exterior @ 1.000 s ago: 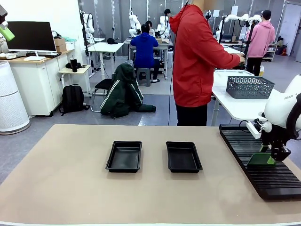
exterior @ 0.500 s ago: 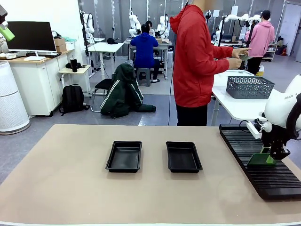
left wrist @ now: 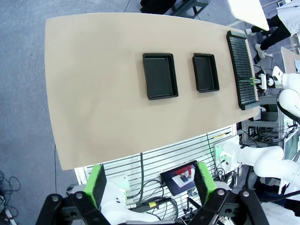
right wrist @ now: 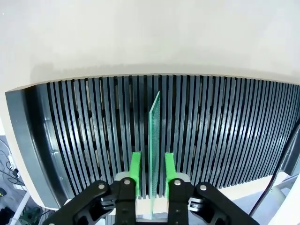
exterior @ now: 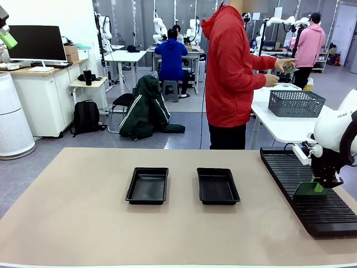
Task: Inspect and transfer BCBs to ESD trays.
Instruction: Pick up the Blank PCB from the PCB Rack and place it in the left ESD tray.
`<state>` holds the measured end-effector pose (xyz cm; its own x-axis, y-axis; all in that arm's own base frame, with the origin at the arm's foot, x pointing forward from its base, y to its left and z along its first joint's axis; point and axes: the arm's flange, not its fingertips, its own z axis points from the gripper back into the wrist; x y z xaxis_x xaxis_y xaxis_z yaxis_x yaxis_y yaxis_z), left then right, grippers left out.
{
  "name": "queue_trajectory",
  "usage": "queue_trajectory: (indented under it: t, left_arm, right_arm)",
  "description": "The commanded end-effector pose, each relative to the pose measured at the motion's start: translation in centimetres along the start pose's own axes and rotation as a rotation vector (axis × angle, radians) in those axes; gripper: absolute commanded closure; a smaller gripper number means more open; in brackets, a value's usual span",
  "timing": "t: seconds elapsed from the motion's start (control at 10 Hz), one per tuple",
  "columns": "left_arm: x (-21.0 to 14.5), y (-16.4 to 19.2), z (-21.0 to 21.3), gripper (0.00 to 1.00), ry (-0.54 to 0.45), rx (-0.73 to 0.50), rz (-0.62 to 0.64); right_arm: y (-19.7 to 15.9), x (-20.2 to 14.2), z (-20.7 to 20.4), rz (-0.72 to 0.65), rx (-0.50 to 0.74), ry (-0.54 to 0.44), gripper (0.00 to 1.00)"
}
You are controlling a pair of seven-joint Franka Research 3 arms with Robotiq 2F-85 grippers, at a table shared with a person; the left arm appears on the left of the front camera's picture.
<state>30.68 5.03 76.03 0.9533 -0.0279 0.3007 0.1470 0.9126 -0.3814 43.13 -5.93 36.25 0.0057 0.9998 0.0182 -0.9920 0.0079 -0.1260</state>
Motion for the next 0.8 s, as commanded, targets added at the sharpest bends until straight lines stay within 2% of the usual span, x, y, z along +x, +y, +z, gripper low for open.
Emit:
queue_trajectory:
  t: [0.0, 0.1, 0.2, 0.3, 0.4, 0.5, 0.7]
  left_arm:
    - [-0.02, 0.05, -0.12, 0.00, 0.003, -0.002, 0.003]
    - [-0.02, 0.05, -0.12, 0.00, 0.003, -0.002, 0.003]
    - [-0.02, 0.05, -0.12, 0.00, 0.003, -0.002, 0.003]
    - [-0.02, 0.05, -0.12, 0.00, 0.003, -0.002, 0.003]
    - [-0.02, 0.05, -0.12, 0.00, 0.003, -0.002, 0.003]
    - [-0.02, 0.05, -0.12, 0.00, 0.003, -0.002, 0.003]
    - [-0.02, 0.05, -0.12, 0.00, 0.003, -0.002, 0.003]
  right_arm:
    - [-0.49, -0.19, -0.16, -0.008, -0.002, 0.007, 0.85]
    - [-0.52, -0.18, -0.18, -0.008, -0.001, 0.010, 0.81]
    - [-0.58, -0.18, -0.21, 0.002, 0.000, 0.005, 0.93]
    - [-0.63, -0.15, -0.23, 0.005, 0.004, 0.008, 0.89]
    - [-0.67, -0.17, -0.22, 0.002, 0.006, 0.007, 1.00]
    - [-0.74, -0.14, -0.21, 0.000, 0.008, 0.009, 0.97]
    - [-0.83, -0.20, -0.16, -0.004, 0.015, 0.012, 1.00]
